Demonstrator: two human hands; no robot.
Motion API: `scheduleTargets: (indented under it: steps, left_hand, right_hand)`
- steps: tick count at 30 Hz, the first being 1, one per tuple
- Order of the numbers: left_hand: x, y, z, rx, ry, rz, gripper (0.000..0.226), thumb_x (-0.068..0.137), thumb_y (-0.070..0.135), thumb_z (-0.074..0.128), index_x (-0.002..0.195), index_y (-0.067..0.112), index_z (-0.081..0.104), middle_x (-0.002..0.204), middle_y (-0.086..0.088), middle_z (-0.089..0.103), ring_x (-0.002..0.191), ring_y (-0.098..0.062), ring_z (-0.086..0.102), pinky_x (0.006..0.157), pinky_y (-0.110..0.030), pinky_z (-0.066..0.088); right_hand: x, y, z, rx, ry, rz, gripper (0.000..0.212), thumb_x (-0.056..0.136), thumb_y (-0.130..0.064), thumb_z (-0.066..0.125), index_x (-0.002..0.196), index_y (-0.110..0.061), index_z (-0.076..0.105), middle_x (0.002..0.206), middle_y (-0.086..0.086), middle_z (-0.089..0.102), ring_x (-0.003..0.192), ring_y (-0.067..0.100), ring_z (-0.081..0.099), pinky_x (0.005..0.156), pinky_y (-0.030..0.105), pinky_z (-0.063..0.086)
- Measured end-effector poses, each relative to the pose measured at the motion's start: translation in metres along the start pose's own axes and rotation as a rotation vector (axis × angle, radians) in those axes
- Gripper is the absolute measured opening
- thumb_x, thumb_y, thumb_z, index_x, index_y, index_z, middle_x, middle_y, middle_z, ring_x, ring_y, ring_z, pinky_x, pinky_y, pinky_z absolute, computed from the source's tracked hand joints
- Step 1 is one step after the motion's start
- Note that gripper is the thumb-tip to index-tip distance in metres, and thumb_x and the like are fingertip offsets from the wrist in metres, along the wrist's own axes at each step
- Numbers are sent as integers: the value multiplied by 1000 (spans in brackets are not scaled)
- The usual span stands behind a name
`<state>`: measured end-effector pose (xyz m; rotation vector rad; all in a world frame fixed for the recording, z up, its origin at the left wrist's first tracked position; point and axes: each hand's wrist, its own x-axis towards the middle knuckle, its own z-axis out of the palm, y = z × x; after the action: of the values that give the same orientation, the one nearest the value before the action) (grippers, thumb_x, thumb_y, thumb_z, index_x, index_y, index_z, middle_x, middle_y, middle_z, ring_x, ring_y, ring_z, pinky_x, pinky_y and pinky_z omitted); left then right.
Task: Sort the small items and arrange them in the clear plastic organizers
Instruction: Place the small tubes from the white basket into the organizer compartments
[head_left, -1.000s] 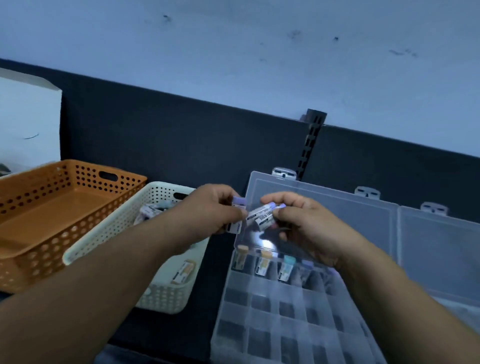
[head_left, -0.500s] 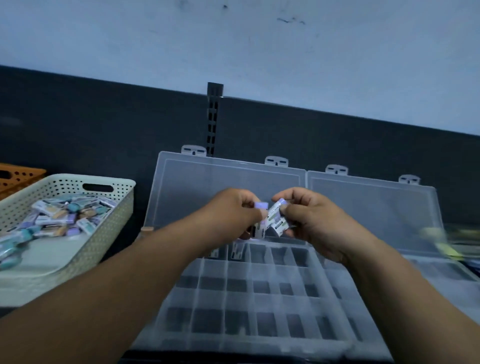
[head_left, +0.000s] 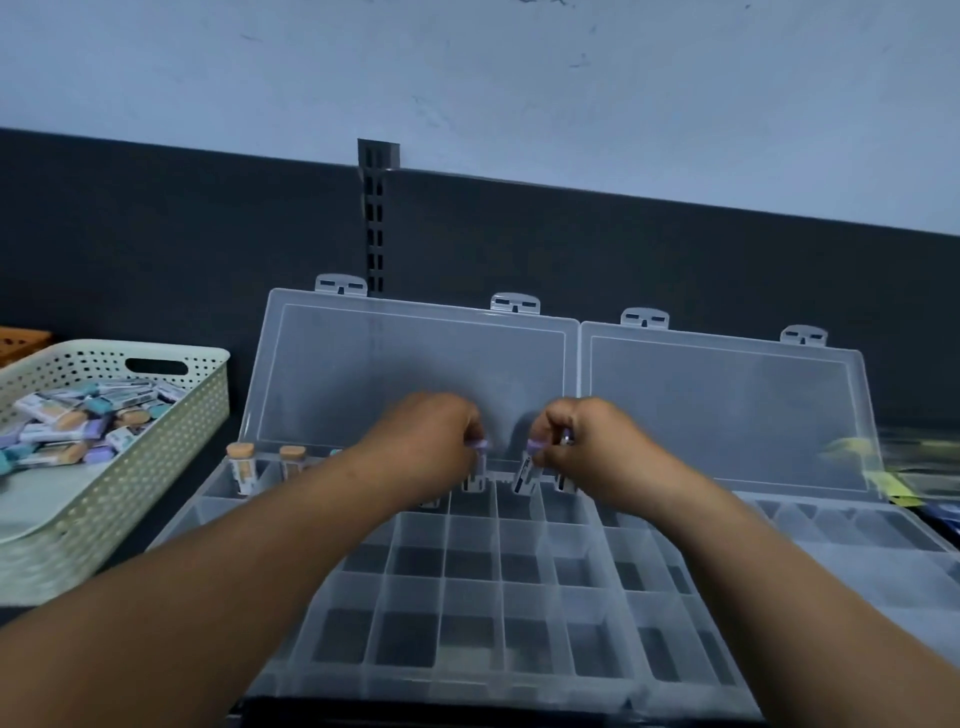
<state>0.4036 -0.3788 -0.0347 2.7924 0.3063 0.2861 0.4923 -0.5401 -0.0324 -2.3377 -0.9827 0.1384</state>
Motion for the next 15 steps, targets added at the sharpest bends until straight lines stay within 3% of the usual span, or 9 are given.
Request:
scheduleTargets:
  steps: [3, 5, 9, 15]
  left_hand:
    - [4, -4, 7, 168, 4, 15, 15, 91, 38, 58, 99, 33, 71, 106, 8, 68, 108, -20, 55, 89, -34, 38]
    - [6, -6, 12, 229, -5, 12, 16, 92, 41, 57, 100, 36, 70, 108, 9, 66, 113, -21, 50, 90, -36, 33]
    - [5, -10, 19, 283, -30, 21, 18, 92, 43, 56, 99, 36, 70, 107, 7, 63, 110, -21, 48, 85, -37, 29]
    - [6, -11, 21, 296, -44, 22, 21, 94, 41, 53, 106, 35, 68, 108, 4, 60, 111, -22, 46, 90, -38, 30]
  right_hand:
    - [9, 2, 10, -127, -32, -39, 25, 83, -19, 73, 66, -28, 56, 79, -1, 66, 72, 19, 62, 69, 33, 53]
    - [13, 3, 16, -188, -55, -49, 20, 81, -20, 74, 70, -28, 60, 83, 0, 66, 77, 20, 61, 71, 31, 52]
    - [16, 5, 24, -227, -92, -40, 7, 81, -21, 74, 82, -25, 68, 83, -4, 63, 76, 16, 58, 70, 28, 50]
    - [16, 11, 27, -243, -84, -34, 6, 83, -23, 73, 85, -25, 68, 77, -8, 58, 73, 14, 54, 64, 23, 44]
